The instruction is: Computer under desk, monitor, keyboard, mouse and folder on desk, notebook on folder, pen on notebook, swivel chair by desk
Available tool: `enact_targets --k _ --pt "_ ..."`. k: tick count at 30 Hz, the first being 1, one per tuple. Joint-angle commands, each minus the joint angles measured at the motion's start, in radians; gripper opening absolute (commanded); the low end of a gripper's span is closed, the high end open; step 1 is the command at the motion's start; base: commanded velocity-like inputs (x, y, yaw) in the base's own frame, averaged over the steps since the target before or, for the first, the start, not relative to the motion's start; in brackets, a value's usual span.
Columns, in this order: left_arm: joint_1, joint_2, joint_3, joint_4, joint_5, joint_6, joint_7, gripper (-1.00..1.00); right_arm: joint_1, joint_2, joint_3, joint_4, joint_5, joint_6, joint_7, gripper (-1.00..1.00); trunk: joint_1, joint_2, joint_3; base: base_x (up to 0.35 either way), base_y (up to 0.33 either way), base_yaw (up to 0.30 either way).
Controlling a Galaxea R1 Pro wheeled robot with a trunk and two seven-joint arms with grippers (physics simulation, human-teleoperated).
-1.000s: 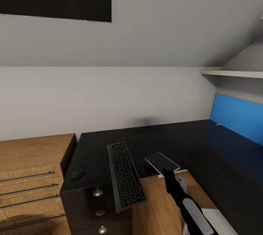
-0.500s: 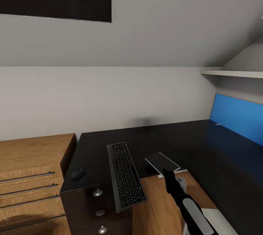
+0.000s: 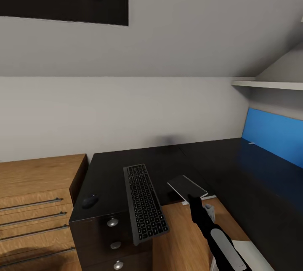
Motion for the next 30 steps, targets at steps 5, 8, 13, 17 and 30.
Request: enact_targets --k 5,8,13,17,30 --pt "-0.002 0.001 -0.005 0.0 0.011 -0.009 0.005 1.0 -0.001 -0.001 0.002 0.0 -0.01 0.001 0.004 -1.0 0.0 -0.001 -0.001 0.0 0.0 0.0" --pt "-0.002 0.001 -0.005 0.0 0.011 -0.009 0.005 1.0 -0.001 -0.001 0.002 0.0 -0.01 0.001 0.004 -1.0 0.0 -0.001 -0.001 0.0 0.0 0.0" --pt "-0.001 0.002 -0.005 0.0 0.011 -0.009 0.005 1.0 -0.001 0.0 0.002 0.0 -0.011 -0.001 0.004 -1.0 0.0 -0.001 -0.001 0.0 0.0 0.0" --pt "-0.001 0.001 -0.007 0.0 0.011 -0.009 0.005 1.0 -0.001 0.002 0.003 0.0 -0.011 -0.002 0.002 -1.0 0.0 -0.001 -0.001 0.0 0.0 0.001" --pt "-0.001 0.001 -0.007 0.0 0.011 -0.009 0.007 1.0 -0.001 0.0 0.001 0.0 -0.012 -0.002 -0.001 -1.0 0.0 -0.001 -0.001 0.0 0.0 0.2"
